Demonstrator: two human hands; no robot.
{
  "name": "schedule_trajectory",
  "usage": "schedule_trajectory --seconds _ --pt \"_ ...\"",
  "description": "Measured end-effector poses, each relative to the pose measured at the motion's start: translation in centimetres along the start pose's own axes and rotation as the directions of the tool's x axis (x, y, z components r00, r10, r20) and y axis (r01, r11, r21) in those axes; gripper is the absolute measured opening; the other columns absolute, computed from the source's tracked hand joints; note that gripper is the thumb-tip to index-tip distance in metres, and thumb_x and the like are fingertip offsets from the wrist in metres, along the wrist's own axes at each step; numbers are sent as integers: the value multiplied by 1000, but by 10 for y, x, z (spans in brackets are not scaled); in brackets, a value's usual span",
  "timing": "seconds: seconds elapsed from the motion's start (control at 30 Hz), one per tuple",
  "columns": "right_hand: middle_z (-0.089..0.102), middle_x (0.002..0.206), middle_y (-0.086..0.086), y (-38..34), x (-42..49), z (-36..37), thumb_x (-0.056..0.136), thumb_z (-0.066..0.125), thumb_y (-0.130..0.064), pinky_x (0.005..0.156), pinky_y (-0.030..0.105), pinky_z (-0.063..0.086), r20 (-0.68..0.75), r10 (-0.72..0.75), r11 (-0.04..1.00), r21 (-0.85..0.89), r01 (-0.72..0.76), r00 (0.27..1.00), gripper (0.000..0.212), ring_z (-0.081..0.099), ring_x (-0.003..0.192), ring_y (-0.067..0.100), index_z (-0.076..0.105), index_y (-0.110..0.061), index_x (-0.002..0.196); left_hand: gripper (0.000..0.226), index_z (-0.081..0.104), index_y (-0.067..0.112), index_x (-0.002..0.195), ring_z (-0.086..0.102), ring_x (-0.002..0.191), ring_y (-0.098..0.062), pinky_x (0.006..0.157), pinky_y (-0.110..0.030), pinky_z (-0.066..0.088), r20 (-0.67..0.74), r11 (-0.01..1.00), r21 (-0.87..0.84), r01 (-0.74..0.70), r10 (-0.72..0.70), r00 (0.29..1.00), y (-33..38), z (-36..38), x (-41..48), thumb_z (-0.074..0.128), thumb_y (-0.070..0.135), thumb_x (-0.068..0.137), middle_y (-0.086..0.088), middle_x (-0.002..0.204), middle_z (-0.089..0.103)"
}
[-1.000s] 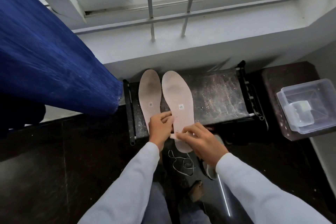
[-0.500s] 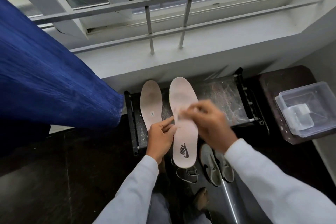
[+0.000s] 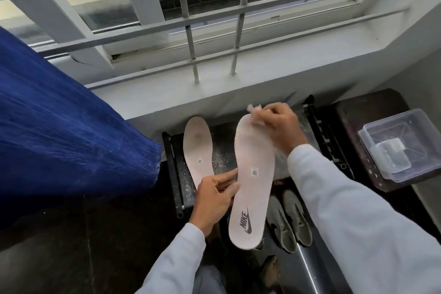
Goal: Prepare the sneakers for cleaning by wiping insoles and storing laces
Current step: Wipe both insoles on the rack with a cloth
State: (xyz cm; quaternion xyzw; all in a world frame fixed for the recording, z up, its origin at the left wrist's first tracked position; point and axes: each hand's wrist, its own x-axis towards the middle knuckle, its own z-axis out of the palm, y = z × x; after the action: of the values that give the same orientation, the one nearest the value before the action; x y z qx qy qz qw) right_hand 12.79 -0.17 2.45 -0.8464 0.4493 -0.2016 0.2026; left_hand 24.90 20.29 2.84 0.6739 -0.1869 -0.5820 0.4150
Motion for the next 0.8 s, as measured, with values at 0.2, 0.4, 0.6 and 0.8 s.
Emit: schedule_trajectory --seconds 0.2,0.4,0.6,0.8 --pt "65 91 10 -43 -39 -35 84 70 -3 74 22 50 -334 -54 982 152 110 941 17 61 78 17 76 -7 100 37 69 26 119 73 100 -16 91 -46 58 -18 1000 3 -10 10 1000 3 0 5 66 2 91 1 106 77" --pt "63 101 9 -34 -92 -15 79 70 4 79 22 50 105 -331 937 155 313 938 38 61 89 19 73 -14 113 36 74 25 113 71 105 -17 95 -48 56 -50 997 -11 -71 70 996 7 0 -1 66 0 90 1 110 76" --pt "62 86 8 3 -12 1 87 68 -13 76 19 46 -122 -47 995 77 57 991 16 61 77 26 77 -17 100 41 70 27 115 73 101 -11 91 -40 59 1 996 -3 -87 87 996 5 1 -18 64 -5 90 5 108 76" --pt "63 89 6 -17 -9 -31 90 68 -10 78 7 43 -428 130 984 170 -62 894 22 57 78 10 73 -11 111 37 71 20 118 73 98 -9 88 -35 60 3 994 49 -94 93 996 7 0 -17 64 -4 90 6 105 77"
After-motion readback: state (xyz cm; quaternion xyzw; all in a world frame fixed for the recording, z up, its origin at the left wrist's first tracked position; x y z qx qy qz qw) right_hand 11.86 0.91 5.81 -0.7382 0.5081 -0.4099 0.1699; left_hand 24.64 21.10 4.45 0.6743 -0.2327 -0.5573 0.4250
